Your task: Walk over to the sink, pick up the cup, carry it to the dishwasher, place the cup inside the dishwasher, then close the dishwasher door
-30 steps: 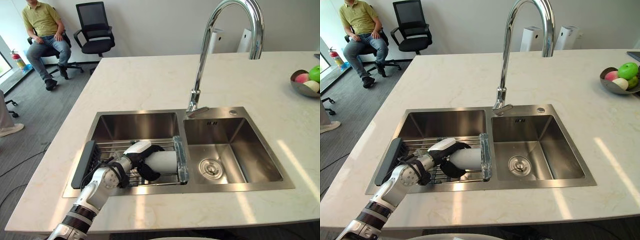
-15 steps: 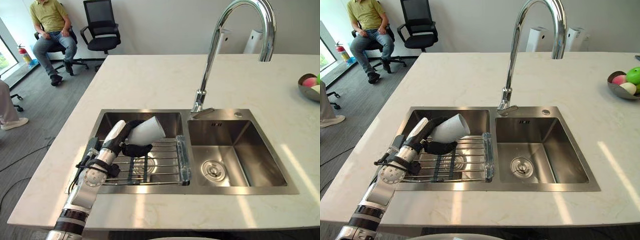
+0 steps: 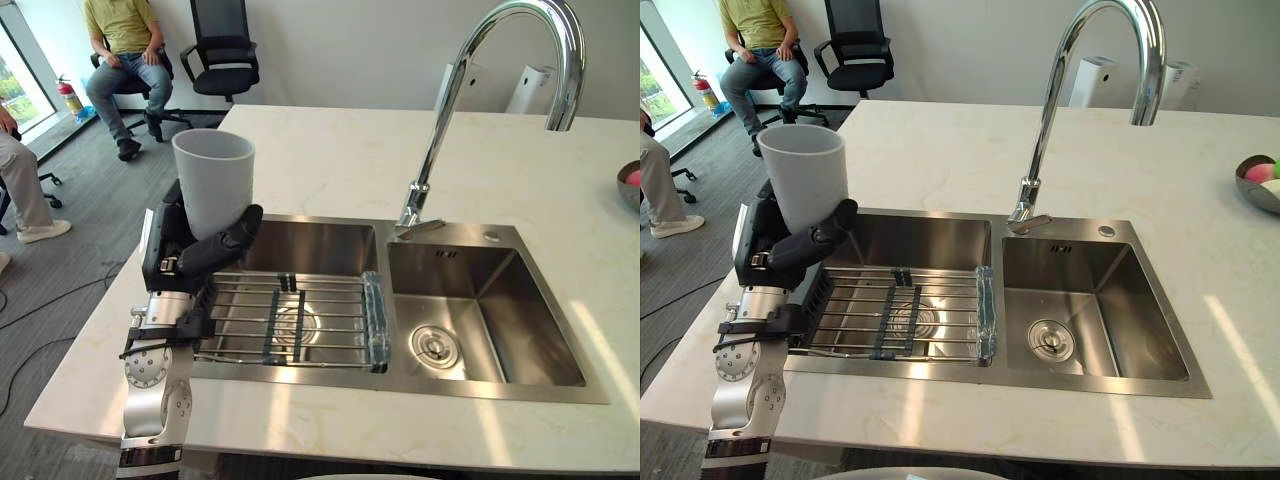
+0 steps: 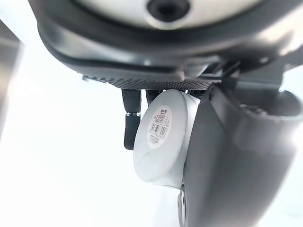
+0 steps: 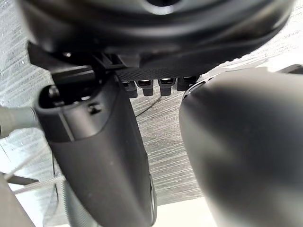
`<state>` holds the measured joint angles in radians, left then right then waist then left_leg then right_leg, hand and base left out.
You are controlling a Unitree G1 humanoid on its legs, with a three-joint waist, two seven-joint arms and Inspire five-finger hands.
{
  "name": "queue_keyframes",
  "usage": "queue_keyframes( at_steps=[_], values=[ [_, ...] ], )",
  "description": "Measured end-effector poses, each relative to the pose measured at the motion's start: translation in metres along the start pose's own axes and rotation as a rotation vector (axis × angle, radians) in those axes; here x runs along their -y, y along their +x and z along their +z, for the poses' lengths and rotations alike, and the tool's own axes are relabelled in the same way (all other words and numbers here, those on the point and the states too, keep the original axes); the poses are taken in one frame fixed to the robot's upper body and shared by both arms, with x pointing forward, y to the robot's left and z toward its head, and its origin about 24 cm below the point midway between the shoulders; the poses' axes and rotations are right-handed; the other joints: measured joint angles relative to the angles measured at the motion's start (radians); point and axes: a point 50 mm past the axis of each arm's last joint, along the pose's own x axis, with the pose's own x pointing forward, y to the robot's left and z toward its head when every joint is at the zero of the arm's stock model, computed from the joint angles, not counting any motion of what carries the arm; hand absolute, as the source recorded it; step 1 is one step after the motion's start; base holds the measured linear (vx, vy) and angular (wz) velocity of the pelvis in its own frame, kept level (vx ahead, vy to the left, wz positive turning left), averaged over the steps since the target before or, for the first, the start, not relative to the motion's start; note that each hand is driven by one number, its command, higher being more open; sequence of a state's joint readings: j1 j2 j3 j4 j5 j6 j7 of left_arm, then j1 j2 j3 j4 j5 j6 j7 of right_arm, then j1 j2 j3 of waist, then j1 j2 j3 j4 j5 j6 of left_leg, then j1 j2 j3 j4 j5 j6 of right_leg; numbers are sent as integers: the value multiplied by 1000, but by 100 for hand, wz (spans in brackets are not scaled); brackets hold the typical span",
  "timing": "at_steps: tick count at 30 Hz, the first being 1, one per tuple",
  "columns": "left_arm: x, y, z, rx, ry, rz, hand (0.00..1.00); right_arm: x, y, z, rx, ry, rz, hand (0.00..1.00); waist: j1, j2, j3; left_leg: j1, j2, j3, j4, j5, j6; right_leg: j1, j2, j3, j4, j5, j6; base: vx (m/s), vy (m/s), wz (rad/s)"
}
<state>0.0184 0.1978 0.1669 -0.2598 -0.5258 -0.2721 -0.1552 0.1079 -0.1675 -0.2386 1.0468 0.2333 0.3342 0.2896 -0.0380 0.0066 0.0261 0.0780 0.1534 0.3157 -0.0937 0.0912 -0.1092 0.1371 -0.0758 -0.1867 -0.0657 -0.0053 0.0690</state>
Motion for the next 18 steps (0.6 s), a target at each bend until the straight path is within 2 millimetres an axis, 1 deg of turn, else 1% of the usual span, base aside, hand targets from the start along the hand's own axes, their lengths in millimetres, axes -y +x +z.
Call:
queue_keyframes(
  at_steps=[1, 6, 11, 18],
  values=[
    [0, 0, 5, 39, -14, 16, 0, 0, 0, 0, 2, 13, 1, 100, 0, 0, -1, 0, 1, 0, 0, 1, 0, -1, 1, 1, 3, 0, -1, 0, 0, 0],
    [-2, -2, 10, 99, -15, 53, 0, 0, 0, -2, 3, 39, 2, 100, 5, -1, -3, -2, 2, 0, 0, 3, 0, -8, 2, 2, 9, -1, -2, -29, -4, 0],
    [-4, -3, 11, 109, -22, 93, 0, 4, -1, -8, -1, 82, -7, 100, 20, -3, -23, -10, 2, 2, 0, 4, 2, -16, 4, 4, 11, -1, -2, 0, 0, 0],
    [-9, -7, 11, 106, -8, 127, 0, 3, 0, -9, -7, 81, -3, 100, 25, -2, -26, -4, 3, 14, 0, 4, 2, -17, 6, 15, 15, -1, -2, -16, 1, -3]
  ],
)
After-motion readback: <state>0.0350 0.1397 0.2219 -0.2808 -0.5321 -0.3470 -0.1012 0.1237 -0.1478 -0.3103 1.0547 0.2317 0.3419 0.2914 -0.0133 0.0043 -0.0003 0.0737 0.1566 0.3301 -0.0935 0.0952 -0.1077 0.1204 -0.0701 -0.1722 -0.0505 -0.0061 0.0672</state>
